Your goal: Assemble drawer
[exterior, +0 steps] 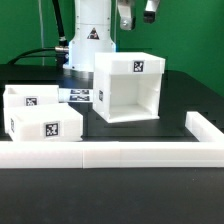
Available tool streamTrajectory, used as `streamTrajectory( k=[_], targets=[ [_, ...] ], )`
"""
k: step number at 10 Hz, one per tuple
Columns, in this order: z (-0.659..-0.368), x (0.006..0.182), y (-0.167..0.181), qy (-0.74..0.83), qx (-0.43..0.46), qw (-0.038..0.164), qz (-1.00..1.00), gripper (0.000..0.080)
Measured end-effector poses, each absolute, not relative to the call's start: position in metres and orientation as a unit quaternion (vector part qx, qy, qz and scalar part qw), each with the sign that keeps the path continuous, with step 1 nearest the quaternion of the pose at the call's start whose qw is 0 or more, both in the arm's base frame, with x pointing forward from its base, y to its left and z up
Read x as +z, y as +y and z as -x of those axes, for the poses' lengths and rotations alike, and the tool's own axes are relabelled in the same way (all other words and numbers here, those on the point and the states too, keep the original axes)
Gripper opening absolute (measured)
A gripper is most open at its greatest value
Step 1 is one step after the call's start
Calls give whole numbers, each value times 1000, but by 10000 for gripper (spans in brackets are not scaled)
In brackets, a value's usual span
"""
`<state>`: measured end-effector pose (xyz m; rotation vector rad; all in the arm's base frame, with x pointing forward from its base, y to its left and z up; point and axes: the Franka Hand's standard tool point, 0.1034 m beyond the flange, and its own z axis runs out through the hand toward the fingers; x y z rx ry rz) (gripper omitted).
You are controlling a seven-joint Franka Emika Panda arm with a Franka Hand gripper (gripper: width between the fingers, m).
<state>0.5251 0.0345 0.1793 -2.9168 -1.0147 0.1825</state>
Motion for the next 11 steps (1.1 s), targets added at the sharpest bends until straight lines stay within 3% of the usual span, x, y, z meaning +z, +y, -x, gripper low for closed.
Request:
streamTrajectory(
  k=[3, 5, 7, 11],
  targets=[
    [-498, 168, 32, -164, 58, 19, 985, 650],
    [-498, 167, 34, -58, 60, 13, 996, 650],
    [-496, 167, 35, -44, 60, 12, 997, 650],
    [-451, 150, 59, -54, 41, 16, 998, 650]
  ],
)
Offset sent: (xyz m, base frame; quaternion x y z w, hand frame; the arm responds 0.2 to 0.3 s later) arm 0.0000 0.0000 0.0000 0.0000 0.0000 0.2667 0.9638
